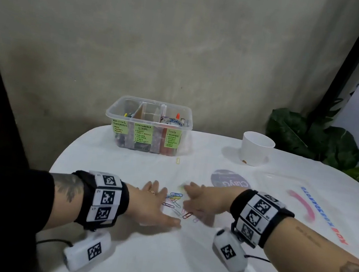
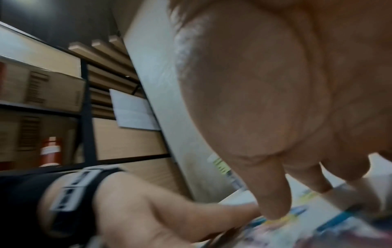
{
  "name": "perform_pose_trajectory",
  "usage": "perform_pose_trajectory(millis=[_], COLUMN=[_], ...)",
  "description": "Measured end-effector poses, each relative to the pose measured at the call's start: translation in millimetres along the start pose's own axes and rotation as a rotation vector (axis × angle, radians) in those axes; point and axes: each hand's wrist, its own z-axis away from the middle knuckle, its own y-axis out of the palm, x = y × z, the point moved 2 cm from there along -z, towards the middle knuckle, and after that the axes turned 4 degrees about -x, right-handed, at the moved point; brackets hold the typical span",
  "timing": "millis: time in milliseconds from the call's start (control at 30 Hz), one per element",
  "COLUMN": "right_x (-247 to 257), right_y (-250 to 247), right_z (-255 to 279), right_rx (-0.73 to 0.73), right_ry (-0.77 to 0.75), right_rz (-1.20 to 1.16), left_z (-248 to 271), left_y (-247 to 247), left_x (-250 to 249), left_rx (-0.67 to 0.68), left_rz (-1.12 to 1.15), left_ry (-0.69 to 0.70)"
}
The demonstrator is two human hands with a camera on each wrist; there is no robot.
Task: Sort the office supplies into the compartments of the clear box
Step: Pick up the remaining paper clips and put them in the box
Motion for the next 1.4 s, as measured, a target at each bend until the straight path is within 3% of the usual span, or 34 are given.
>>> perform_pose_trajectory(millis=[100,167,267,400,467,533,633,800,867,933,1033,1100,1200,1300,1400], right_x=[7,6,-17,-54,-61,-68,-61,-25,-30,-47,-71,-72,-50,-9,15], right_y=[7,-10,-37,-50,-42,-24,9,23,12,-2,-19,-25,-25,-15,4], right_z=[3,8,1,-9,-1,-2,-4,18,20,10,-19,-37,-48,-35,-11], right_rx=[0.071,-0.061,-0.218,-0.362,-0.269,-0.164,-0.136,-0.142,-0.225,-0.423,-0.638,-0.584,-0.385,-0.241,-0.078], right_ry=[-0.079,-0.099,0.031,0.321,0.335,0.287,0.222,-0.123,-0.15,-0.035,0.111,0.14,0.077,-0.038,-0.086], right_rz=[-0.277,-0.4,-0.549,-0.277,-0.113,-0.038,-0.059,-0.584,-0.782,-0.928,-0.887,-0.771,-0.407,-0.161,-0.224], left_z=[-1,-11,-29,-57,-69,-78,-88,-77,-64,-50,-25,-8,10,16,12], left_y=[-1,-16,-44,-69,-76,-78,-69,-65,-68,-72,-78,-78,-71,-54,-41], left_x=[-17,-20,-17,-9,-10,-16,-25,-44,-47,-42,-27,-17,-1,9,6], left_rx=[-0.003,-0.099,-0.259,-0.318,-0.313,-0.304,-0.241,-0.18,-0.184,-0.247,-0.313,-0.21,0.013,0.07,-0.021], left_rz=[0.138,0.278,0.379,0.341,0.253,0.133,0.016,0.095,0.213,0.307,0.261,0.046,-0.209,-0.156,-0.086], left_ry=[0.122,0.12,0.076,0.032,0.012,0.009,0.026,0.259,0.342,0.366,0.256,0.105,-0.088,-0.105,-0.036])
